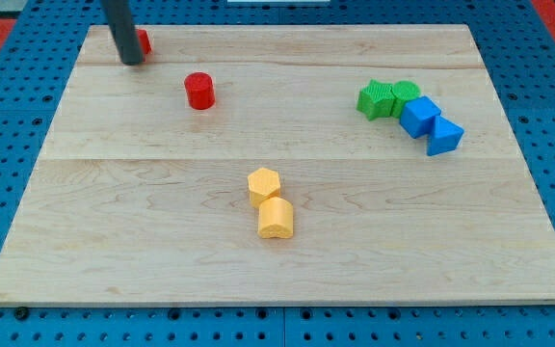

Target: Move the red circle to the bottom right of the red star

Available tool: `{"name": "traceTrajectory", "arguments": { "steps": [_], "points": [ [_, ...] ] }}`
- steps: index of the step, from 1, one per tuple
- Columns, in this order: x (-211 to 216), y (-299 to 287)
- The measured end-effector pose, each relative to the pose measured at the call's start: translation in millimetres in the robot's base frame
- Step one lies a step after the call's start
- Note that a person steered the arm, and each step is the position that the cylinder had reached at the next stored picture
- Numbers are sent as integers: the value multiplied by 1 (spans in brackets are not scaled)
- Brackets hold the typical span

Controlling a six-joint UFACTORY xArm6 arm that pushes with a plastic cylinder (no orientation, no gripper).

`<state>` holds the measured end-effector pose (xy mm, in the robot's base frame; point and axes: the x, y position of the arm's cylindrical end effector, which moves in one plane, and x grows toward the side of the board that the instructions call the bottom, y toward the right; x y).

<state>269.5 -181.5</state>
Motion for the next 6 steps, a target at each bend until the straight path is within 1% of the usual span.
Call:
{"name": "traceTrajectory", "arguments": {
  "steps": [1, 2, 3, 4, 5, 6],
  "points": [
    [8, 92],
    [40, 132],
    [53, 129],
    [55, 90],
    [48, 86],
    [73, 88]
  ]
}}
